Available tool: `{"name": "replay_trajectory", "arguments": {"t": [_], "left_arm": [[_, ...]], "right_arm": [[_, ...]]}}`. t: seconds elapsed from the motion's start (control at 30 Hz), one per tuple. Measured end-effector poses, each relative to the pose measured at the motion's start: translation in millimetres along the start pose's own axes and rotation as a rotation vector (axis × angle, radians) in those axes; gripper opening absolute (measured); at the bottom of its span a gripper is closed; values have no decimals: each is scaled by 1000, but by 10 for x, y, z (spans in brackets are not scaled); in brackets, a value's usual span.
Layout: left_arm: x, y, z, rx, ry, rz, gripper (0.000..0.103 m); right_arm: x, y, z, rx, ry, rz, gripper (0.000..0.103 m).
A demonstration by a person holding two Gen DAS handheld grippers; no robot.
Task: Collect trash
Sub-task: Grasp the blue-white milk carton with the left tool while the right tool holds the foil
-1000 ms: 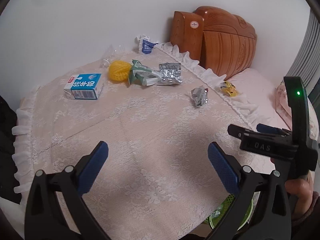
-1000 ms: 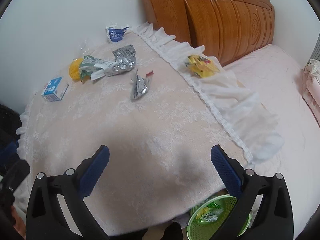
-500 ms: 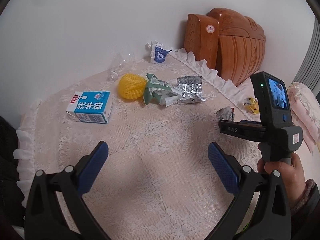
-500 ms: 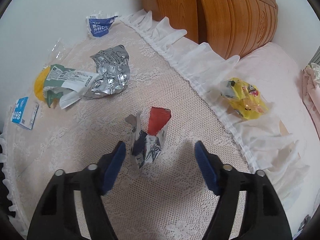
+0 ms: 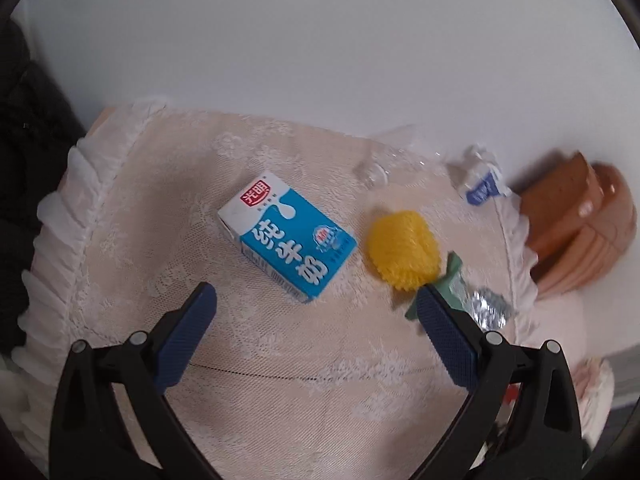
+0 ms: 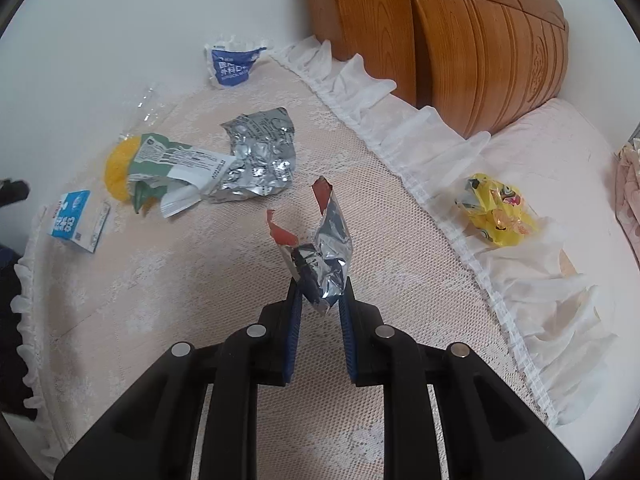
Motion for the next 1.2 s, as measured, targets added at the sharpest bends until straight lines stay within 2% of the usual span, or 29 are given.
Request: {"name": "replay_trajectory", "arguments": {"t": [0.1, 0.27, 0.37, 0.47, 0.5, 0.57, 0.73, 0.9, 1.07, 1.2], "left_arm": [[204, 117, 163, -178, 14, 65, 95], [532, 202, 314, -318, 30, 202, 95], [760, 211, 344, -341, 89, 267, 95], [960, 191, 333, -319, 137, 304, 95], [1010, 186, 326, -306, 151, 307, 93], [1081, 173, 306, -282, 177, 284, 82], [1012, 93, 247, -181, 166, 216, 76], [634, 9, -8, -18, 103, 123, 75], [107, -98, -607, 250, 96, 33, 75], [-301, -211, -1322, 460, 119, -82, 75]], "right_arm": [[-98, 54, -33, -9, 10, 43, 19], [-250, 60, -127, -19, 16, 82, 19], [-307, 38, -161, -30, 16, 89, 19], [-333, -8, -167, -29, 13, 91, 19], [-338, -27, -168, -29, 12, 91, 19], [-362, -61, -177, -27, 8, 89, 19], [-416, -133, -225, -23, 8, 89, 19], [-560, -180, -326, -34, -9, 95, 19], [-767, -307, -515, -36, -45, 86, 19], [-920, -554, -810, 1, -55, 71, 19]]}}
Point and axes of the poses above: each gripper's, at about its wrist camera, not at the fingertips, and x roughly the way its jaws point, y to its left, z to its top, the point moved 6 cm from there along x, roughly the way its jaws point, and after that the axes turned 4 degrees about -z, right-handed, at the moved point
